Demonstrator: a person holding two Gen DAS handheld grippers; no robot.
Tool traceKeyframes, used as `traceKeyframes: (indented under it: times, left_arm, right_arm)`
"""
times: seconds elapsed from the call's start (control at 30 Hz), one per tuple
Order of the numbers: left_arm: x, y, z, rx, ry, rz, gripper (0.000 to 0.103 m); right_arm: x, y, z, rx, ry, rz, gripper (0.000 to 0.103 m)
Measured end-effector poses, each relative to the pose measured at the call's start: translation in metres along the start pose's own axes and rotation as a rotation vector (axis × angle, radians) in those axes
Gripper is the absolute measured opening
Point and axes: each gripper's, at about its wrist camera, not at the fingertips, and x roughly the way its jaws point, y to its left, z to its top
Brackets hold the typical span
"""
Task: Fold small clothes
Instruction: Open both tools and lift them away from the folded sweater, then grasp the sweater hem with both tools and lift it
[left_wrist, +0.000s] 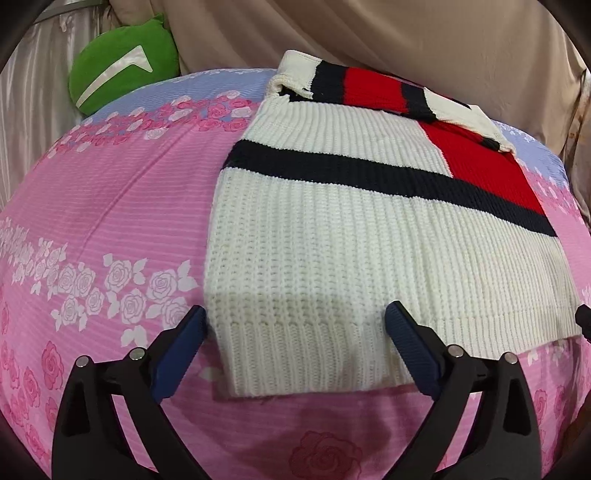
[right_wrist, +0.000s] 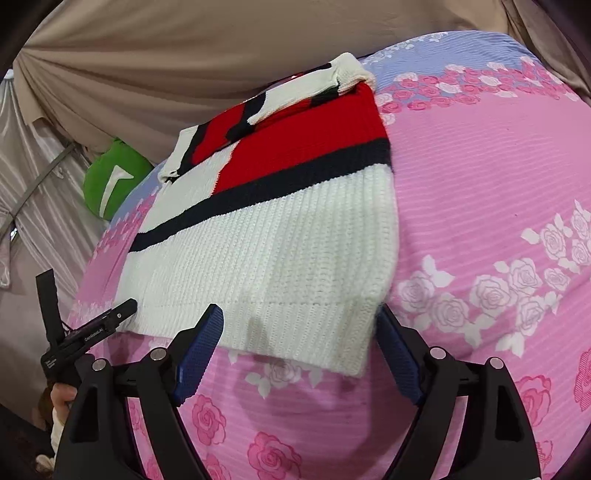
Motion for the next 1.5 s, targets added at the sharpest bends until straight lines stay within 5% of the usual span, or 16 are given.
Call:
traceKeyframes:
  times: [0.4,0.47,0.5,0.57,0.67,0.7,0.73,0.83,0.97,1.27,1.5]
  left_arm:
    - [0.001,-0.002,0.002,-0.022,-0.009,-0.014,0.095]
    - [-0.001,-0.003,0.001,-0.022,-0.009,-0.020,0.093]
    - [-0.002,-0.004,0.001,-0.017,-0.012,-0.024,0.088]
    - [-0.005,-0.007,-0.001,-0.009,-0.018,-0.033,0.078]
    - [-0.011,-0.007,-0.002,-0.010,-0.013,-0.089,0.049]
    - [-0.013,-0.005,-0.002,-0.023,-0.005,-0.127,0.024]
    - [-0.013,-0.002,-0.002,-0.046,0.020,-0.201,0.010]
    - [-0.025,0.009,0.000,-0.107,0.023,-0.331,0.008]
    - [-0.078,0.020,-0.001,-0.099,-0.114,-0.427,0.007]
    - [-0.182,0.023,-0.030,0.003,-0.285,-0.555,0.006]
    - [-0.271,0.050,-0.065,0.023,-0.517,-0.650,0.006]
  right_arm:
    - [0.007,0.004,0.003,0.027,-0.017,0.008,0.084]
    - [0.007,0.005,0.003,0.022,-0.023,-0.002,0.073]
    - [0.007,0.006,0.002,0.017,-0.023,-0.010,0.067]
    - [0.008,0.006,0.001,0.011,-0.021,-0.022,0.030]
    - [0.003,0.006,-0.001,0.008,-0.047,-0.011,0.014]
    - [-0.003,0.007,-0.002,0.003,-0.071,0.001,0.011]
    - [-0.008,0.007,-0.003,0.003,-0.095,0.019,0.010]
    - [-0.029,0.004,-0.008,0.016,-0.172,0.094,0.009]
    - [-0.058,0.001,-0.019,0.020,-0.254,0.142,0.007]
    - [-0.147,0.006,-0.066,-0.072,-0.415,0.211,0.007]
    - [-0.238,0.024,-0.104,-0.152,-0.592,0.312,0.007]
